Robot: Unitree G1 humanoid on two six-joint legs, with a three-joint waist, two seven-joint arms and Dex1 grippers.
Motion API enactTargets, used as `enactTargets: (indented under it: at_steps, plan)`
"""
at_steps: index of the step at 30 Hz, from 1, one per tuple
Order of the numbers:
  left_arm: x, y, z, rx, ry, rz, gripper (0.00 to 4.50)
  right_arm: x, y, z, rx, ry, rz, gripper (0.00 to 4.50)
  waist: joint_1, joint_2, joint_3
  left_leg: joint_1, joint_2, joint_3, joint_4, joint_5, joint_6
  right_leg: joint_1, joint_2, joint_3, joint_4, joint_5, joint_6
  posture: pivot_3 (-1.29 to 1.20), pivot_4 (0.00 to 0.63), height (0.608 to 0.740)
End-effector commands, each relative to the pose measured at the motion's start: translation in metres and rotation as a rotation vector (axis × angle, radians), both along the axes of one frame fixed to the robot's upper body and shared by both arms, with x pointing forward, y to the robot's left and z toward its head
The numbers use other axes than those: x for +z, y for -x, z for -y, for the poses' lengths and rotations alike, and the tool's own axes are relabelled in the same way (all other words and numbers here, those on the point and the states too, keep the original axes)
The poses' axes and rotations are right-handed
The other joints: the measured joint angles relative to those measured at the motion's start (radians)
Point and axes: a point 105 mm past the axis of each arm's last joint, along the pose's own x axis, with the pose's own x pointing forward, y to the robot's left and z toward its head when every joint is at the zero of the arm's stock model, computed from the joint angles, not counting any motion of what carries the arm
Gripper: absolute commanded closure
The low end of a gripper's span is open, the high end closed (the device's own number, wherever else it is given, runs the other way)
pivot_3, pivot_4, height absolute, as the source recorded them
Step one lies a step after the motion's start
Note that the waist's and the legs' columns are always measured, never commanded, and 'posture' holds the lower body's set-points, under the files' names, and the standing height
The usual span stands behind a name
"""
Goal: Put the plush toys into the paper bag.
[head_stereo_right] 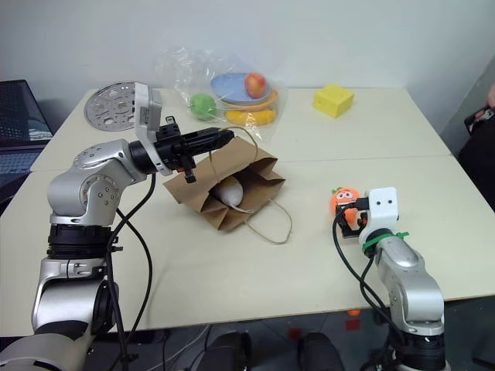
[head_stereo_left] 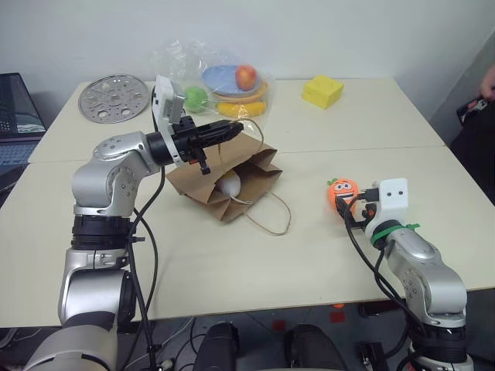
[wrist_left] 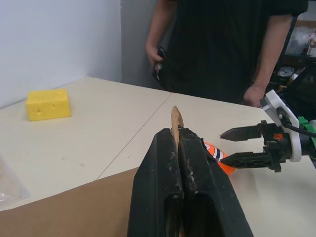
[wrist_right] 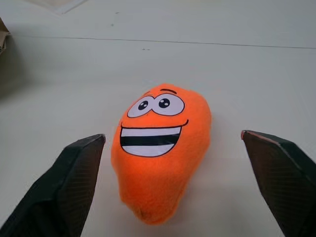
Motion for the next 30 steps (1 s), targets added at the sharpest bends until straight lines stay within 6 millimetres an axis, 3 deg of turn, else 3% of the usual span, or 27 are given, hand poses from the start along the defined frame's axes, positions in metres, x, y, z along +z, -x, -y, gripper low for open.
enactTargets:
  at_steps: [1,5,8,18,19,23,27,30]
  plan:
    - [0.012,0.006,0.001,-0.013,0.015,0.045,4.50,0.002,-0.004,0.000,-0.010,0.024,0.011,0.05,0.000,0.000,0.000,0.000,0.000,0.000,0.000,0.000,0.000,0.000,0.000,0.000,0.000,0.000,0.000,0.00,0.150,0.740]
    - [0.012,0.006,0.001,-0.011,0.013,0.041,4.50,-0.009,-0.005,-0.006,-0.006,-0.006,-0.032,0.05,0.000,0.000,0.000,0.000,0.000,0.000,0.000,0.000,0.000,0.000,0.000,0.000,0.000,0.000,0.000,0.00,0.150,0.740]
    - [0.013,0.006,0.000,-0.008,0.012,0.042,4.50,-0.007,-0.005,-0.007,-0.005,-0.017,-0.016,0.66,0.000,0.000,0.000,0.000,0.000,0.000,0.000,0.000,0.000,0.000,0.000,0.000,0.000,0.000,0.000,0.00,0.150,0.740]
    - [0.014,0.005,0.001,-0.006,0.011,0.043,4.50,0.002,-0.005,0.000,0.032,0.059,0.036,4.31,0.000,0.000,0.000,0.000,0.000,0.000,0.000,0.000,0.000,0.000,0.000,0.000,0.000,0.000,0.000,0.00,0.150,0.740]
    - [0.015,0.005,0.002,-0.008,0.011,0.043,4.50,0.008,-0.004,-0.003,0.076,0.068,0.052,4.48,0.000,0.000,0.000,0.000,0.000,0.000,0.000,0.000,0.000,0.000,0.000,0.000,0.000,0.000,0.000,0.00,0.150,0.740]
    - [0.015,0.003,0.004,-0.013,0.012,0.042,4.50,0.026,0.004,-0.018,0.257,0.060,0.067,4.48,0.000,0.000,0.000,0.000,0.000,0.000,0.000,0.000,0.000,0.000,0.000,0.000,0.000,0.000,0.000,0.00,0.150,0.740]
    - [0.016,0.000,0.008,-0.035,0.008,0.040,4.50,0.062,0.038,-0.054,0.621,-0.027,0.050,4.48,-0.001,0.000,0.000,0.000,0.000,0.000,0.000,0.000,0.000,0.000,0.000,0.000,0.000,0.000,0.000,0.00,0.150,0.740]
    - [0.019,-0.003,0.011,-0.052,0.006,0.045,4.50,0.070,0.042,-0.073,0.713,-0.027,0.029,4.48,-0.001,0.000,0.000,0.000,0.000,-0.001,0.001,0.000,0.000,0.001,0.000,-0.001,0.000,0.000,0.000,0.00,0.150,0.740]
